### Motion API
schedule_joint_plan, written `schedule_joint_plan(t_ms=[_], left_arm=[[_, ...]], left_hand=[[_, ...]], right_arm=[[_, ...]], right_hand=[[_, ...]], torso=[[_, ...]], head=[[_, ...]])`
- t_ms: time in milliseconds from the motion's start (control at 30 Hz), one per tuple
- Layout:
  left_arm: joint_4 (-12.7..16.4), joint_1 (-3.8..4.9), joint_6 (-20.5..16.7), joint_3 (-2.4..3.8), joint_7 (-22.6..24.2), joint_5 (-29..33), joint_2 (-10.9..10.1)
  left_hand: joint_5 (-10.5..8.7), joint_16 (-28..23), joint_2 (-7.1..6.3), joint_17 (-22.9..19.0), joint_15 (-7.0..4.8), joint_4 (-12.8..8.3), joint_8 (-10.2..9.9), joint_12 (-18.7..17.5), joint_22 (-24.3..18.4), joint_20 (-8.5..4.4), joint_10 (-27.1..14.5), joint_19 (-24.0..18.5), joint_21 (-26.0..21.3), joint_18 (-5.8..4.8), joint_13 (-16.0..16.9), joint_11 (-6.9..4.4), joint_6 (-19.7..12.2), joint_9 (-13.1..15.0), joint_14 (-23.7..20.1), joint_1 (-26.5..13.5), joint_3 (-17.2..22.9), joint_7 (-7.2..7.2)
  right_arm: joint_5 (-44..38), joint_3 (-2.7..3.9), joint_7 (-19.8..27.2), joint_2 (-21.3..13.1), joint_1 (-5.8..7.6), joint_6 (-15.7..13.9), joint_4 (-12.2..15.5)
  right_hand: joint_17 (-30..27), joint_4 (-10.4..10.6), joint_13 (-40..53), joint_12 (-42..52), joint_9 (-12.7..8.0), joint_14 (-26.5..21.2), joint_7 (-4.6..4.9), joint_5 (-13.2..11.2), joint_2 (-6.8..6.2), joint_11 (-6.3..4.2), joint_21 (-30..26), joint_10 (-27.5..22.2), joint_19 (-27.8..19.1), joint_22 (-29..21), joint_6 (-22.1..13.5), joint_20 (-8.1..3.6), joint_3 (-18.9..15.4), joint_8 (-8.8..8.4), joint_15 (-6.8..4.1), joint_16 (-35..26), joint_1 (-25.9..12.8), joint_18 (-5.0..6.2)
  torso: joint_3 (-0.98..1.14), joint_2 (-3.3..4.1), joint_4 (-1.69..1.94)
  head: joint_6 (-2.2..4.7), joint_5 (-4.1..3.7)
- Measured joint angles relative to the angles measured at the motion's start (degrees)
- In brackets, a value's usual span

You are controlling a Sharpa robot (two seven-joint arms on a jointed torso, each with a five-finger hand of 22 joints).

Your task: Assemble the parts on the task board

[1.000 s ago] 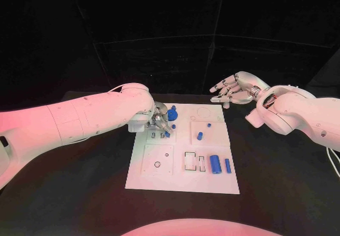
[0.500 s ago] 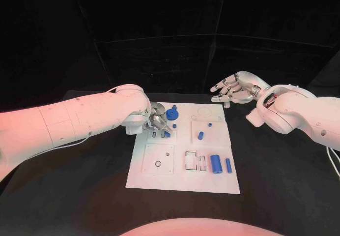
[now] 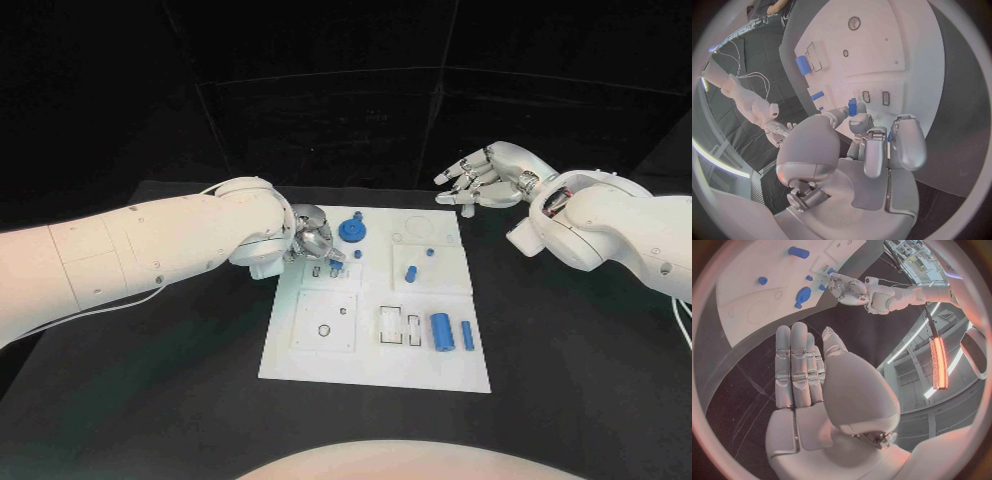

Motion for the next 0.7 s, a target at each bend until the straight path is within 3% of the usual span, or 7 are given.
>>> schedule_joint_plan(t_ms=[200,367,700], left_arm=[[1.2,-1.05,-4.2,-0.06,0.2,-0.4,-1.0],[1.6,-1.73,-6.9,-0.07,0.3,-1.3,-1.3],[1.2,-2.36,-7.9,-0.09,0.3,-3.1,-0.9]], left_hand=[[-0.01,0.0,-0.16,0.0,0.0,0.1,0.1,0.0,0.2,0.0,0.2,0.0,0.2,0.0,0.0,-0.2,0.0,0.1,0.0,-0.2,0.2,0.01],[-0.01,0.0,-0.16,0.0,0.0,0.2,0.4,0.0,0.3,0.0,0.4,0.0,0.2,0.0,0.0,0.0,0.0,0.1,0.0,-0.2,0.4,0.02],[-0.14,0.0,-0.7,0.0,0.0,-0.2,0.4,0.0,0.3,0.0,0.6,0.0,0.2,0.0,-0.1,-0.19,0.0,0.2,0.0,-0.7,1.4,0.03]], right_arm=[[0.0,0.0,0.0,-0.1,0.0,0.0,-0.1],[0.0,0.0,0.0,-0.2,0.0,0.0,-0.1],[0.0,0.0,0.1,-0.1,0.0,0.0,-0.3]], right_hand=[[0.0,0.1,0.0,0.0,0.0,0.0,0.0,0.0,0.0,0.0,0.0,0.0,0.0,0.0,0.0,0.0,-0.1,0.0,0.0,-0.1,0.0,0.0],[0.1,0.1,0.0,0.0,0.0,0.2,0.0,0.0,0.0,0.0,0.0,0.0,0.0,-0.1,0.0,0.0,-0.2,0.0,-0.22,-0.3,0.0,0.0],[0.1,0.1,0.0,0.0,0.0,0.2,0.0,0.0,-0.01,0.0,0.0,0.0,0.0,-0.1,0.0,0.0,-0.2,0.0,-0.21,-0.3,0.0,0.0]], torso=[[0.0,-0.07,0.3],[0.04,-0.07,0.3],[0.06,-0.04,0.24]], head=[[-0.21,-0.2],[-0.29,-0.09],[-0.38,-0.15]])
